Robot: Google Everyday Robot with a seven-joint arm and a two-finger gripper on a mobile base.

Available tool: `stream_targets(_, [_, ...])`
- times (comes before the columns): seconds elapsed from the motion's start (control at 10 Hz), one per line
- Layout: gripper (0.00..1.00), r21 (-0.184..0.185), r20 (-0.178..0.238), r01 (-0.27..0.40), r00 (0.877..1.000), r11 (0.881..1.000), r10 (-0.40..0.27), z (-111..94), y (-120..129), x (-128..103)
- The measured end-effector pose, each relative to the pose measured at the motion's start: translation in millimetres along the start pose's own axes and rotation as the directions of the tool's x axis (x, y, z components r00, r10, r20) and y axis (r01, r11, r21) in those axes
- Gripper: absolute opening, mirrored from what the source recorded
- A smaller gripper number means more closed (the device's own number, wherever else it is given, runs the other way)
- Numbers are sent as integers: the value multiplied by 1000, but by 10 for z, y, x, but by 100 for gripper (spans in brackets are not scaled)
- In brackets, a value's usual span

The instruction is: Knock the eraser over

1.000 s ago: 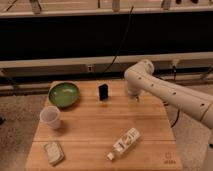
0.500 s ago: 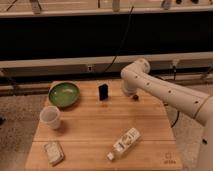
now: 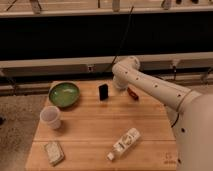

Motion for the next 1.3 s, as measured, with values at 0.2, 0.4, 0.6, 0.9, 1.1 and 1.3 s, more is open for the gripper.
stream_targets(0.2, [0, 8, 9, 18, 1000, 1000, -18, 36, -57, -67])
stream_targets(0.4, [0, 17, 37, 60, 998, 998, -60, 117, -218, -357])
stream_targets(0.6, [0, 28, 52, 90, 994, 996, -92, 153, -304, -456])
stream_targets(0.9, [0, 41, 65, 124, 990, 991, -127, 180, -381, -596])
stream_targets(1.1, [0, 53, 68, 155, 985, 986, -159, 187, -449, -697])
stream_targets(1.3, [0, 64, 79, 192, 977, 979, -197, 209, -521, -831])
